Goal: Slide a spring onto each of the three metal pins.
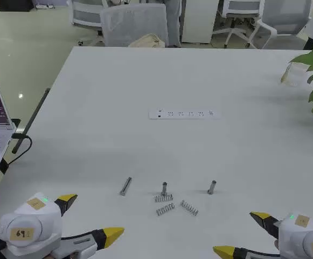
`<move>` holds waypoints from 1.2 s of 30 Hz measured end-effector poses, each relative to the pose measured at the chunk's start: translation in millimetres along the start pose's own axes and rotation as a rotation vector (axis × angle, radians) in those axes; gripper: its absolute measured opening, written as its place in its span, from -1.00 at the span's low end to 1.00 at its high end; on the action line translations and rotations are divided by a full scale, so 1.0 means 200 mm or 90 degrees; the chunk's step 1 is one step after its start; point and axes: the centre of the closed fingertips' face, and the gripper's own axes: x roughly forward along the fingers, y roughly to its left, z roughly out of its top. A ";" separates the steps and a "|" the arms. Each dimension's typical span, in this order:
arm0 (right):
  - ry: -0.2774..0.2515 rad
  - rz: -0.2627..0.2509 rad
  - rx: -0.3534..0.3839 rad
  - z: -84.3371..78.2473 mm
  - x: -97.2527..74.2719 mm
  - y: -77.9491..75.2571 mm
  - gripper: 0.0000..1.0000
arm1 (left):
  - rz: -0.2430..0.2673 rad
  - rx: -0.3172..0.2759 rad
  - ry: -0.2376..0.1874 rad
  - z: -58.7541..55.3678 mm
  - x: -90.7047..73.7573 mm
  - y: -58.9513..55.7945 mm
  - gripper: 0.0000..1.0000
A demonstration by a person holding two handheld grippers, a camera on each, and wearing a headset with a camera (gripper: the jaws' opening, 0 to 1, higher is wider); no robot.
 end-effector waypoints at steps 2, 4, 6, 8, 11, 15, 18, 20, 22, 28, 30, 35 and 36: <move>0.001 0.000 -0.002 0.00 0.00 0.00 0.52 | 0.000 0.000 -0.002 0.01 0.00 0.00 0.64; -0.001 0.000 -0.001 0.00 0.00 0.00 0.52 | -0.001 0.003 -0.002 0.01 0.01 0.00 0.64; -0.001 -0.001 -0.001 0.00 0.00 0.00 0.52 | -0.002 0.006 -0.002 0.01 0.01 0.00 0.64; -0.001 -0.002 0.001 0.00 -0.01 0.00 0.52 | -0.005 0.010 -0.002 0.02 0.02 -0.01 0.64; 0.001 -0.003 0.000 0.00 -0.01 -0.01 0.52 | -0.008 0.017 0.002 0.02 0.02 -0.02 0.64; 0.001 -0.003 0.001 0.00 -0.01 -0.01 0.51 | -0.011 0.021 0.005 0.02 0.03 -0.03 0.64; 0.001 -0.003 0.002 0.00 -0.02 -0.02 0.51 | -0.012 0.022 0.007 0.01 0.03 -0.03 0.64; 0.002 -0.002 -0.001 0.00 -0.01 -0.02 0.51 | -0.013 0.024 0.010 0.00 0.03 -0.03 0.65; 0.002 -0.002 -0.002 0.00 -0.01 -0.02 0.51 | -0.015 0.027 0.012 0.00 0.03 -0.03 0.65; 0.002 -0.001 0.001 0.00 -0.01 -0.02 0.51 | -0.013 0.028 0.014 0.00 0.02 -0.02 0.65; 0.002 0.000 0.000 0.00 0.00 -0.01 0.51 | -0.012 0.028 0.012 0.01 0.02 -0.02 0.65; -0.002 0.002 0.002 0.02 0.00 0.00 0.51 | -0.010 0.029 0.006 0.03 0.01 -0.02 0.64; -0.002 0.001 0.002 0.02 0.00 0.00 0.51 | -0.010 0.028 0.005 0.04 0.01 -0.02 0.65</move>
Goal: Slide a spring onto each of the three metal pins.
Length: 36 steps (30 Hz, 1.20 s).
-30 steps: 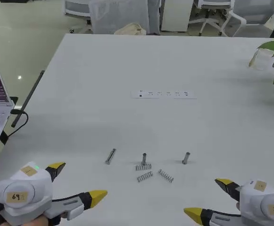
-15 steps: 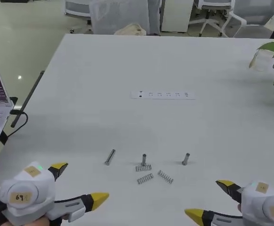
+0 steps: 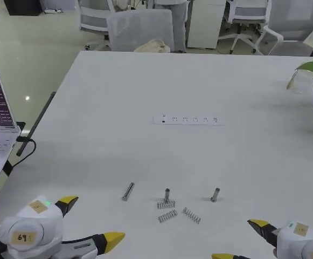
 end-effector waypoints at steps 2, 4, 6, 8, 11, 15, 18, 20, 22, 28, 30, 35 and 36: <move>0.001 0.000 0.000 0.00 0.00 0.00 0.51 | 0.000 0.000 -0.001 0.00 0.00 0.00 0.64; 0.001 0.001 0.001 0.00 0.00 0.01 0.51 | -0.001 0.000 0.001 -0.01 0.00 0.00 0.65; 0.000 0.002 0.000 0.00 0.00 0.01 0.51 | -0.002 0.002 0.003 -0.01 0.00 -0.01 0.65; 0.001 0.003 -0.003 0.00 0.00 0.02 0.51 | -0.002 0.002 0.003 -0.02 0.00 -0.01 0.65; 0.004 0.002 -0.005 -0.01 0.00 0.02 0.52 | -0.003 0.001 0.001 -0.02 -0.01 -0.01 0.65; 0.005 0.001 -0.007 0.00 0.00 0.01 0.52 | -0.002 0.001 -0.002 -0.02 -0.01 -0.01 0.66; 0.006 0.000 -0.008 0.00 0.00 0.01 0.53 | -0.002 -0.001 -0.001 -0.02 -0.01 -0.01 0.66; 0.006 -0.002 -0.008 0.00 0.00 0.01 0.54 | -0.003 -0.001 -0.001 -0.02 -0.01 -0.01 0.66; 0.005 -0.002 -0.008 0.00 -0.01 0.00 0.54 | -0.003 -0.001 0.001 -0.03 -0.01 -0.01 0.66; 0.010 -0.003 -0.008 -0.01 -0.01 0.01 0.55 | -0.002 -0.005 0.003 -0.04 -0.02 -0.01 0.67; 0.013 -0.002 -0.008 -0.01 -0.01 0.01 0.55 | -0.003 -0.006 0.004 -0.05 -0.02 -0.01 0.67; 0.018 -0.002 -0.008 -0.03 -0.01 0.01 0.56 | -0.006 -0.007 0.008 -0.06 -0.01 -0.02 0.67; 0.018 -0.003 -0.008 -0.03 -0.01 0.01 0.56 | -0.007 -0.008 0.008 -0.06 -0.01 -0.02 0.67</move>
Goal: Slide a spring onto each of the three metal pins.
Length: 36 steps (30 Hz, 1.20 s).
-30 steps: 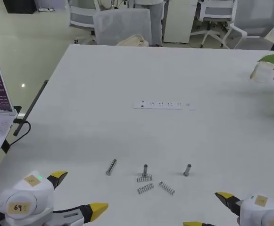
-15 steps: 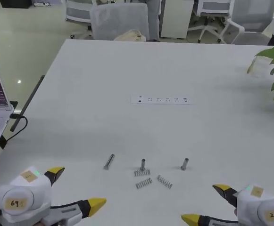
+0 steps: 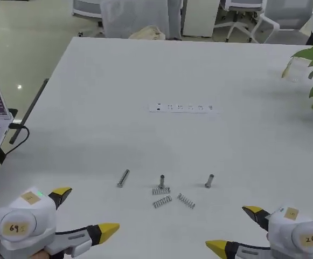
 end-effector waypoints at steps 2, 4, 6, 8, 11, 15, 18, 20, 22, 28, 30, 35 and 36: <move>0.001 0.000 0.003 0.00 0.00 0.00 0.56 | -0.002 -0.005 -0.002 0.00 0.01 0.00 0.68; 0.004 0.000 0.004 -0.01 0.00 0.00 0.56 | -0.004 -0.010 -0.003 0.01 0.01 0.00 0.68; 0.005 0.001 0.005 -0.01 0.01 0.01 0.55 | -0.005 -0.012 -0.005 0.01 0.02 0.01 0.68; 0.006 0.004 0.007 -0.01 0.01 0.01 0.55 | -0.006 -0.011 -0.002 0.01 0.04 0.01 0.68; 0.008 0.006 0.006 -0.01 0.01 0.01 0.55 | -0.009 -0.007 0.003 0.01 0.06 0.02 0.67; 0.012 0.009 0.005 -0.02 0.01 0.01 0.55 | -0.021 0.011 0.014 0.01 0.09 0.00 0.68; 0.016 0.009 0.006 -0.02 0.01 0.00 0.54 | -0.023 0.022 0.021 0.01 0.11 0.01 0.68; 0.017 0.010 0.007 -0.02 0.01 -0.01 0.54 | -0.024 0.022 0.023 0.01 0.12 0.02 0.67; 0.017 0.011 0.007 -0.01 0.01 0.00 0.53 | -0.024 0.022 0.023 0.01 0.13 0.02 0.66; 0.023 0.020 0.000 -0.01 0.01 0.01 0.52 | -0.021 0.011 0.027 -0.01 0.20 0.07 0.63; 0.025 0.022 -0.002 -0.01 0.00 0.02 0.52 | -0.020 0.007 0.027 -0.01 0.21 0.09 0.63; 0.028 0.021 0.001 -0.01 0.00 0.02 0.52 | -0.023 0.002 0.030 -0.01 0.25 0.10 0.62; 0.027 0.019 0.003 -0.02 0.00 0.01 0.52 | -0.024 0.001 0.030 0.00 0.26 0.11 0.62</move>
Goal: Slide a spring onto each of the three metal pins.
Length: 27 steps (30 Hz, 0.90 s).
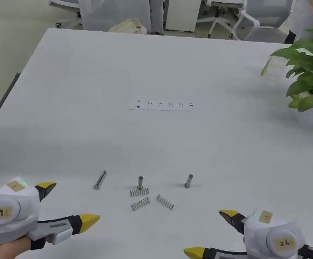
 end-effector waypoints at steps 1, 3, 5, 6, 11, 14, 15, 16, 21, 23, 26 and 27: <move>-0.001 -0.001 0.002 0.00 0.00 0.00 0.51 | 0.001 -0.001 0.000 0.00 0.01 0.01 0.62; -0.003 -0.004 0.006 0.00 -0.01 -0.01 0.51 | 0.000 -0.004 0.002 0.00 0.03 0.02 0.61; -0.005 -0.004 0.010 0.00 -0.01 -0.01 0.51 | 0.000 0.000 0.007 0.00 0.05 0.03 0.60; -0.004 -0.003 0.008 0.00 -0.01 -0.01 0.51 | -0.002 0.001 0.009 -0.01 0.07 0.04 0.60; -0.002 -0.005 0.007 0.00 -0.01 -0.02 0.51 | -0.007 -0.003 0.017 -0.03 0.13 0.06 0.59; -0.003 -0.006 0.010 0.00 -0.01 -0.03 0.51 | -0.007 -0.015 0.024 -0.04 0.17 0.05 0.58; -0.002 -0.005 0.011 0.00 -0.01 -0.03 0.51 | -0.006 -0.019 0.026 -0.04 0.18 0.05 0.58; -0.001 -0.004 0.011 -0.01 -0.01 -0.03 0.51 | -0.007 -0.023 0.026 -0.04 0.20 0.05 0.57; 0.006 -0.004 0.012 -0.02 -0.01 -0.04 0.51 | -0.010 -0.030 0.027 -0.03 0.27 0.06 0.55; 0.006 -0.006 0.014 -0.02 -0.01 -0.05 0.51 | -0.012 -0.028 0.029 -0.02 0.29 0.06 0.55; 0.005 -0.008 0.018 -0.02 -0.01 -0.05 0.50 | -0.009 -0.029 0.030 0.00 0.33 0.08 0.54; 0.005 -0.010 0.020 -0.02 -0.01 -0.06 0.50 | -0.009 -0.029 0.030 0.00 0.34 0.08 0.54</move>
